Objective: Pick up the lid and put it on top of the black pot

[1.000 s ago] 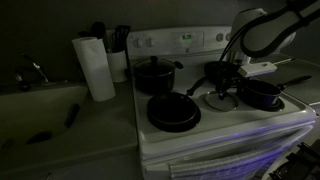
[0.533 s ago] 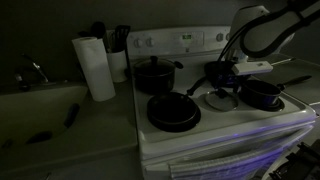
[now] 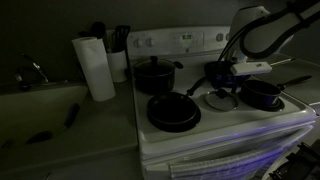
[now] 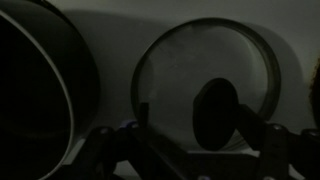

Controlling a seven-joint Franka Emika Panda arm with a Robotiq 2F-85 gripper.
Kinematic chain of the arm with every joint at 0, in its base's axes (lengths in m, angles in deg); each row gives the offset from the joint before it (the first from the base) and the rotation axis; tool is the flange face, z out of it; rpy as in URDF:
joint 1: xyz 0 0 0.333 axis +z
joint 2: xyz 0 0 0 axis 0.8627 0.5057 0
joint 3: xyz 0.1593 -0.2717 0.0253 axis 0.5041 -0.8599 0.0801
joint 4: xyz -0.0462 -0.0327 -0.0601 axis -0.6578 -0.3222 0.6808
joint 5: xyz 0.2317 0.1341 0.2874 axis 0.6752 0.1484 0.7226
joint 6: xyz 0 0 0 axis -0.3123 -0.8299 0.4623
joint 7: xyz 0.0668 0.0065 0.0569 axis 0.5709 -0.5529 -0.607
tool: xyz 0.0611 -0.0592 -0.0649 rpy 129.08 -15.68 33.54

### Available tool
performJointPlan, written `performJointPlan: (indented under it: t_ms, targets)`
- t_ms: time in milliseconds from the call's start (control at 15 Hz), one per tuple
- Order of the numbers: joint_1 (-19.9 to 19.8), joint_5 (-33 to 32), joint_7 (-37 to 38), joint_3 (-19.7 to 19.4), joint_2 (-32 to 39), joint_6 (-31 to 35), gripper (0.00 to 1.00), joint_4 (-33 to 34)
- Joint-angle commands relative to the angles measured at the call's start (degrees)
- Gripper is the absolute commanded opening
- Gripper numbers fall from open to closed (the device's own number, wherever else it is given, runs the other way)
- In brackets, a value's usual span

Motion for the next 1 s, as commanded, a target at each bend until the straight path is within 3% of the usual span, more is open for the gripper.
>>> performJointPlan:
  t_ms: [0,133,400,667,933]
  targets:
    - [-0.09,0.37,-0.89,0.26,1.24,1.82,0.56,0.4]
    - [-0.1,0.44,-1.14,0.25,1.3,2.45,0.42,0.35]
    - [0.03,0.25,-8.46,0.54,0.73,7.98,0.14,-0.2]
    - [-0.26,0.03,-14.64,0.34,0.53,6.77,0.14,2.71]
    - [-0.35,-3.13,-15.12,0.17,-1.19,-0.54,0.14,7.36]
